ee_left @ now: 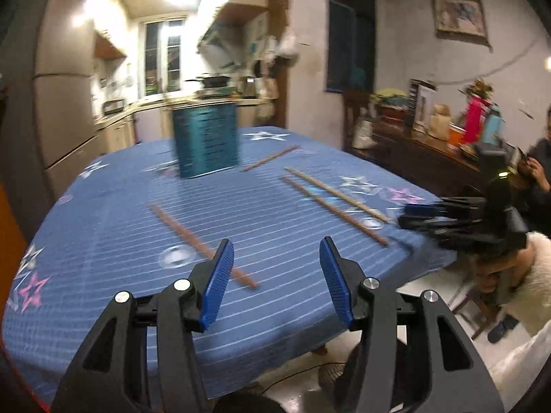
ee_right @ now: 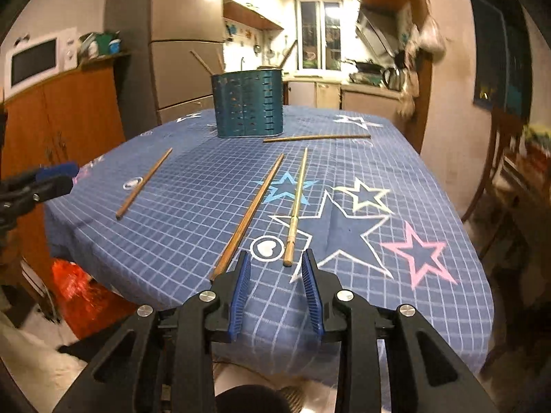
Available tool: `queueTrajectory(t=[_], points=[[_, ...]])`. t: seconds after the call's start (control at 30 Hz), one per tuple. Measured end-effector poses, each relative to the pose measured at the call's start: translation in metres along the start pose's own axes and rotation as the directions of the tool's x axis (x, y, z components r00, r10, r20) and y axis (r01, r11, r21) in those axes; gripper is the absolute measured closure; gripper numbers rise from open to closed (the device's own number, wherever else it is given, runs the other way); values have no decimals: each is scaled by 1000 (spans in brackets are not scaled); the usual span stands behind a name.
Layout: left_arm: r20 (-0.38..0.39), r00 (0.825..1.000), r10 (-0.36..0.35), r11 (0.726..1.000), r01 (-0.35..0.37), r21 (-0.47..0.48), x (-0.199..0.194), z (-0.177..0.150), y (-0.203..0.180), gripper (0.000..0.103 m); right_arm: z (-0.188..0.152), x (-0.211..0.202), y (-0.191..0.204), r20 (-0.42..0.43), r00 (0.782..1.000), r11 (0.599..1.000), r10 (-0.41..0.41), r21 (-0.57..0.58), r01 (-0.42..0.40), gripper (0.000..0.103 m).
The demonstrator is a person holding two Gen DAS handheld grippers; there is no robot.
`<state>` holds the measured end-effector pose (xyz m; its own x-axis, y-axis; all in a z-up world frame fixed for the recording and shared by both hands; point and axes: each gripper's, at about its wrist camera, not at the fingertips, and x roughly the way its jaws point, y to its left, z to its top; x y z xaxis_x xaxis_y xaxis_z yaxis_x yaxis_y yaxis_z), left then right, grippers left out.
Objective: Organize utensils
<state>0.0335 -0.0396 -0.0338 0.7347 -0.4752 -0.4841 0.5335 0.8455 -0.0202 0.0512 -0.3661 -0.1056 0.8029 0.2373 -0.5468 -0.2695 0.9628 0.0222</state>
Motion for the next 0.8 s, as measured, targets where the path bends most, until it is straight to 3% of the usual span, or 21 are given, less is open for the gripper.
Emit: queueTrajectory(t=[0.13, 0.27, 0.37, 0.57, 0.63, 0.73, 0.8], points=[[-21, 998, -54, 997, 55, 62, 30, -1, -47, 53, -3, 17, -11, -3, 1000, 1000, 13, 3, -13, 88], [-49, 993, -105, 994, 104, -26, 58, -7, -70, 53, -6, 21, -16, 30, 999, 1000, 30, -6, -30, 89], [-64, 997, -44, 998, 41, -49, 78, -12, -81, 53, -8, 21, -21, 49, 998, 999, 45, 12, -45, 94], [-45, 999, 5, 1000, -4, 27, 90, -17, -114, 53, -20, 7, -44, 85, 996, 990, 41, 134, -52, 96], [-48, 997, 52, 998, -50, 49, 97, -17, -122, 53, -24, 5, -48, 95, 994, 986, 46, 155, -61, 96], [-58, 995, 82, 997, -82, 13, 107, -18, -120, 53, -26, 1, -47, 102, 994, 984, 44, 169, -61, 96], [-46, 995, 85, 996, -84, 21, 107, -19, -120, 67, -27, -1, -47, 107, 993, 982, 49, 179, -68, 96]])
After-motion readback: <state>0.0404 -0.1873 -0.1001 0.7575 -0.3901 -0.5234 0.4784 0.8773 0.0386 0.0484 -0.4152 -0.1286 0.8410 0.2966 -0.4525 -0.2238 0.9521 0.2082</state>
